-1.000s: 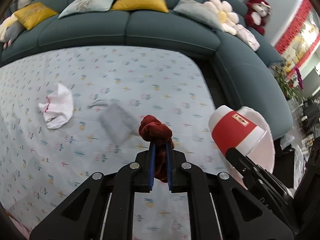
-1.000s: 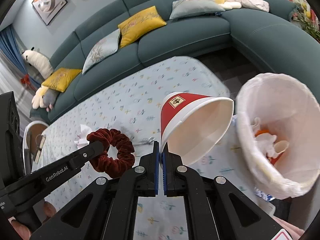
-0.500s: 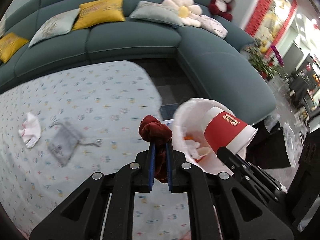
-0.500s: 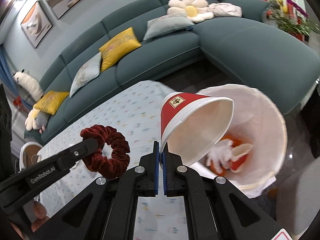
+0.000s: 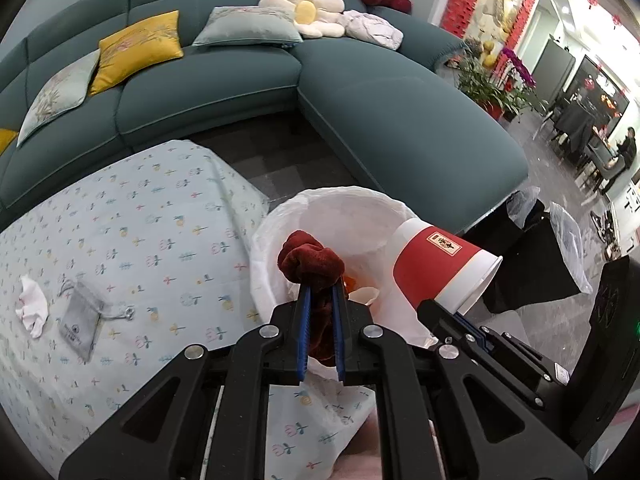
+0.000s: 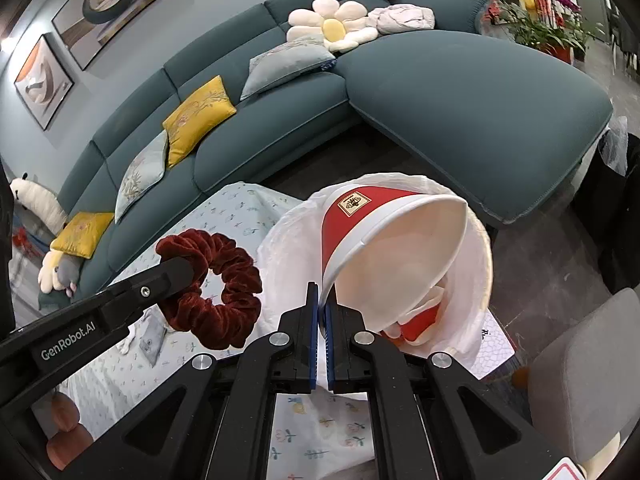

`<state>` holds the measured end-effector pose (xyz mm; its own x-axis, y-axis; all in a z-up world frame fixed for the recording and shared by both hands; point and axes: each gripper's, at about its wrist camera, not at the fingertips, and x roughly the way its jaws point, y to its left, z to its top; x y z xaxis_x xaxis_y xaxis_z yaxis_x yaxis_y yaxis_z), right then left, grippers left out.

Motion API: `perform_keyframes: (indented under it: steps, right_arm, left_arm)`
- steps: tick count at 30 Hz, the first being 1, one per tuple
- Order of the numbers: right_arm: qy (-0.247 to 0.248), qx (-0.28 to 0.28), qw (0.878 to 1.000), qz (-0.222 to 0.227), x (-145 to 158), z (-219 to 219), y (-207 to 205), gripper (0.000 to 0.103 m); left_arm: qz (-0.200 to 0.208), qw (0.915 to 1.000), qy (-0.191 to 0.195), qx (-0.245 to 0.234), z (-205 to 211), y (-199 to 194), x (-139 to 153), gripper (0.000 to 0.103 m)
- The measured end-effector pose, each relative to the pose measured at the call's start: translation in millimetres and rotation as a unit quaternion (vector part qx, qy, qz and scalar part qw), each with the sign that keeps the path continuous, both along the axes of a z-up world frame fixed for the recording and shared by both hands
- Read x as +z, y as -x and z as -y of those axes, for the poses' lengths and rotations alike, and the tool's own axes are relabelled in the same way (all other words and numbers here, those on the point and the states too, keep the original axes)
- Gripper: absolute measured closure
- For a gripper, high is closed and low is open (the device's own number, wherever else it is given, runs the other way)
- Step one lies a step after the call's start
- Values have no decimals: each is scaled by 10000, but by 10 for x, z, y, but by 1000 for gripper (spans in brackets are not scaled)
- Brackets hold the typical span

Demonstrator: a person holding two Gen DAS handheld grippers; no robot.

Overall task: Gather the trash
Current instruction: 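Carry scrunchie and small red cup over the white bin and open both grippers, then withdraw both open grippers back toward the white sock and grey pouch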

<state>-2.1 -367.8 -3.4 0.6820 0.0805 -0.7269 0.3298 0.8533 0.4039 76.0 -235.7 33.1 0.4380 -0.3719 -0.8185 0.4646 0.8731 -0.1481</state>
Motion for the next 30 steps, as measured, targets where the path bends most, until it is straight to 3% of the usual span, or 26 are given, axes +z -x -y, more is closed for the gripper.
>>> perform_keyframes:
  steps: [5, 8, 17, 25, 30]
  right_arm:
    - [-7, -27, 10000, -26, -25, 75, -6, 99]
    - [92, -62, 9999, -14, -17, 85, -13, 90]
    - [105, -114, 9999, 8, 7, 136, -18, 83]
    - [164, -18, 9999, -25, 32, 48, -31, 83]
    - [238, 72, 9997, -13, 70, -61, -55, 75]
  left_arm:
    - [-1, 10000, -20, -78, 125, -24, -20, 91]
    - [-18, 10000, -13, -16, 158, -49, -24, 89]
    - [-48, 9998, -2, 175, 106, -103, -21, 68]
    - [-109, 9993, 13, 350, -66, -102, -41, 67]
    - [-78, 9988, -4, 481, -228, -100, -40, 67]
